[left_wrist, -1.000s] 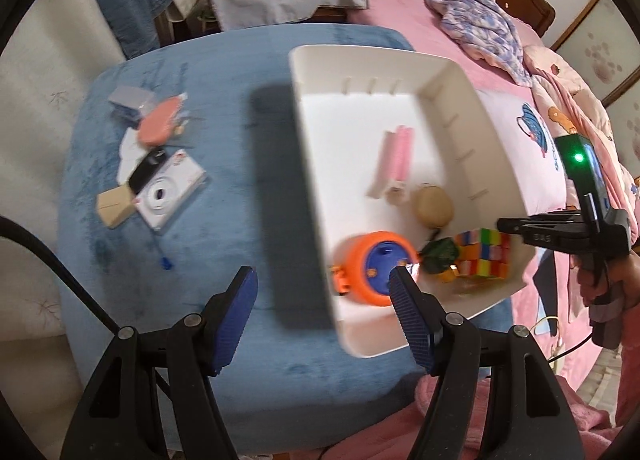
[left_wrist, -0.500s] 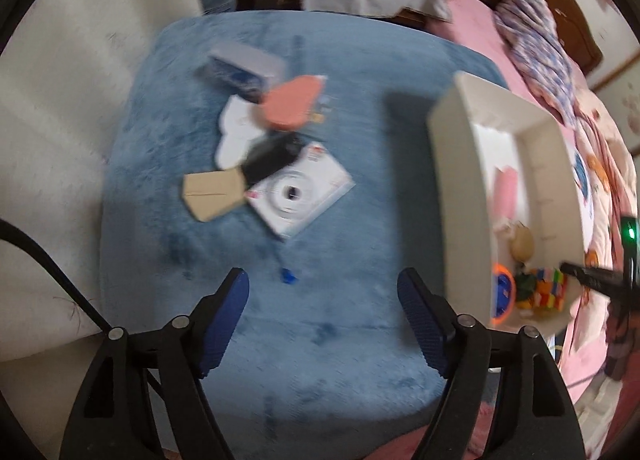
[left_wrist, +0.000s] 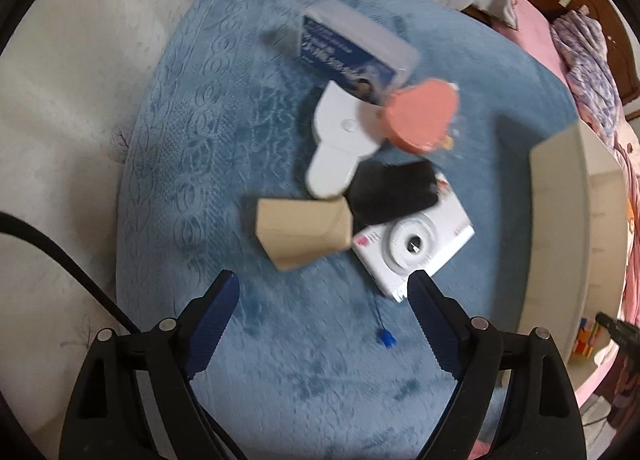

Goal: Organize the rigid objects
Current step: 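Move the left tool back to the beige box, then grasp the beige box with the left gripper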

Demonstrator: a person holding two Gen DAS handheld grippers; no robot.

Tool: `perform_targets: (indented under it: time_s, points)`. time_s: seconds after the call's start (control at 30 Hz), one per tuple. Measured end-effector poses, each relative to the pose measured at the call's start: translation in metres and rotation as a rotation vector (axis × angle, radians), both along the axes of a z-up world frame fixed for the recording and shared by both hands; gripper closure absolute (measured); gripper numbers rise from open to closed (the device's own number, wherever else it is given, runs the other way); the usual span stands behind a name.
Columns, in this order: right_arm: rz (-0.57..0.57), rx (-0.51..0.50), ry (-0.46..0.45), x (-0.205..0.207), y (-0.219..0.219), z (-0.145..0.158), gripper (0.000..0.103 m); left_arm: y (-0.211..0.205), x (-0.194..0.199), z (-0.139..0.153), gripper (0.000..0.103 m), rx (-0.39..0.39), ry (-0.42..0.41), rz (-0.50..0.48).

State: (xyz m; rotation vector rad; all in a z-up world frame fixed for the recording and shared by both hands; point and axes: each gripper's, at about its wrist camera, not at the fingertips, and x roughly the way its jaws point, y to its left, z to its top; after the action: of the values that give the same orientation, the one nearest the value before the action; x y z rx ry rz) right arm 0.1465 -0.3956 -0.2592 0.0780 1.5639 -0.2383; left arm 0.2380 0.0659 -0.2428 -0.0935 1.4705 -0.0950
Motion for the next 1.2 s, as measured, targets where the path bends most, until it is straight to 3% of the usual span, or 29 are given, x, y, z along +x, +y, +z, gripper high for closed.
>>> perform_targets:
  time_s: [0.33, 0.47, 0.6, 0.73, 0.87, 1.03, 1.1, 1.2]
  points:
    - [-0.029, -0.031, 0.016, 0.002, 0.003, 0.0, 0.093, 0.015, 0.03, -0.031, 0.015, -0.019, 0.059, 0.055]
    - [-0.032, -0.042, 0.02, 0.001, 0.004, 0.0, 0.092, 0.018, 0.032, -0.036, 0.015, -0.045, 0.077, 0.056]
    - [-0.038, -0.046, 0.021, 0.002, 0.005, 0.0, 0.091, 0.025, 0.033, -0.043, 0.015, -0.022, 0.092, 0.057]
    - [-0.043, -0.053, 0.021, 0.002, 0.006, 0.0, 0.091, 0.035, 0.035, -0.05, 0.015, -0.063, 0.112, 0.089]
    - [-0.048, -0.055, 0.022, 0.002, 0.005, 0.0, 0.09, 0.034, 0.04, -0.053, 0.016, -0.042, 0.114, 0.072]
    - [-0.056, -0.056, 0.021, 0.002, 0.004, 0.0, 0.09, 0.029, 0.041, -0.052, 0.026, 0.017, 0.108, 0.03]
    - [-0.058, -0.057, 0.021, 0.002, 0.004, 0.0, 0.09, 0.029, 0.039, -0.051, 0.036, 0.043, 0.105, 0.023]
    - [-0.059, -0.056, 0.02, 0.002, 0.004, 0.0, 0.09, 0.032, 0.036, -0.048, 0.037, 0.052, 0.098, 0.009]
